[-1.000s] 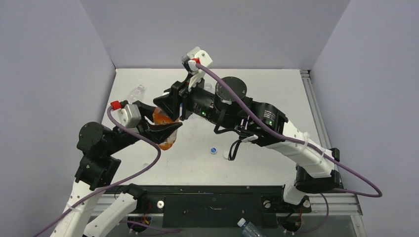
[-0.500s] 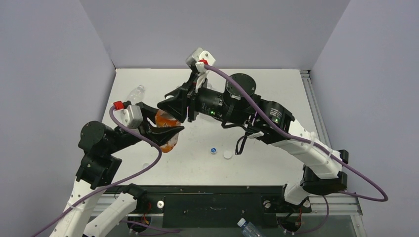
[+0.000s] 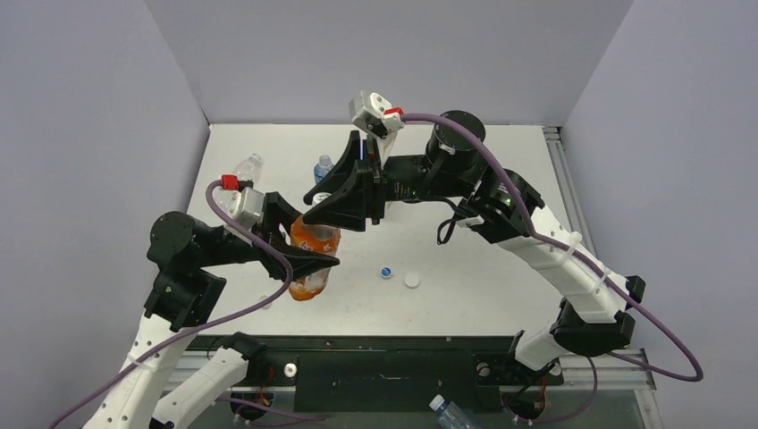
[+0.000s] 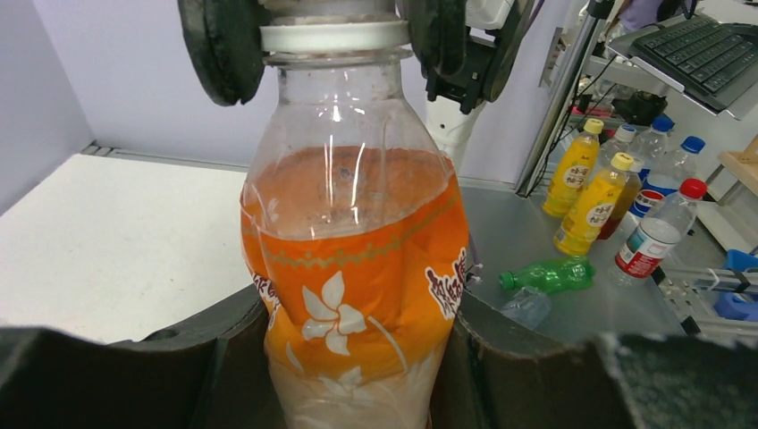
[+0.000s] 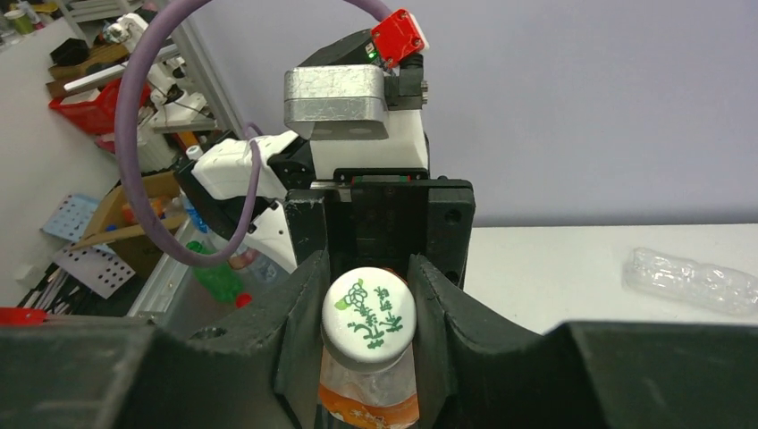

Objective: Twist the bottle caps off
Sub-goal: Unscrew the bottle cap from the plastic bottle.

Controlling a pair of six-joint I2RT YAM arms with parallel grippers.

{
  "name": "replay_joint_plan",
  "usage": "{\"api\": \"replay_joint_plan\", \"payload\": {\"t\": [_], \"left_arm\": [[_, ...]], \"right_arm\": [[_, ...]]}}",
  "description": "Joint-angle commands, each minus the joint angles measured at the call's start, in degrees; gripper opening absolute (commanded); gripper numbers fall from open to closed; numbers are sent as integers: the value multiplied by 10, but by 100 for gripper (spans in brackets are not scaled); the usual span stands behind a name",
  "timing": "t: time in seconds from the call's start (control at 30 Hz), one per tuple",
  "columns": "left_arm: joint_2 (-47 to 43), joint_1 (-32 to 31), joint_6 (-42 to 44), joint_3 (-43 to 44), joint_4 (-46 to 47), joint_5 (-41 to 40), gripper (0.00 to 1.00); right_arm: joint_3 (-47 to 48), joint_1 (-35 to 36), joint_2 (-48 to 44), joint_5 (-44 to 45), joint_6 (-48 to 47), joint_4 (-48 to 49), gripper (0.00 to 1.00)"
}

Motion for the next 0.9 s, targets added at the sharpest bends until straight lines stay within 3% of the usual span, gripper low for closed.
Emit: {"api": "replay_joint_plan", "payload": {"t": [0.0,0.07,0.13,0.17,0.23,0.6,0.87], "left_arm": [[-6,-4,-27,16,2,59,0],[-6,-5,-26,14,2,52,0],[-7,-5,-17,12,2,36,0],[-8,-5,-7,12,2,29,0],[-9,-5,7,8,2,1,0],[-13,-4,71,-7,-11,-100,0],[-16,-4,72,-14,-13,-112,0]], "right_arm": [[-1,-34,-40,-50,0,107,9],[-7,-36,-38,-35,0,100,13],[2,-31,-32,21,-1,74,36],[15,-27,-29,69,-7,45,65],[40,-20,-17,131,-11,3,78],[-4,53,-63,395,21,16,82],[-36,58,-55,336,21,21,83]]}}
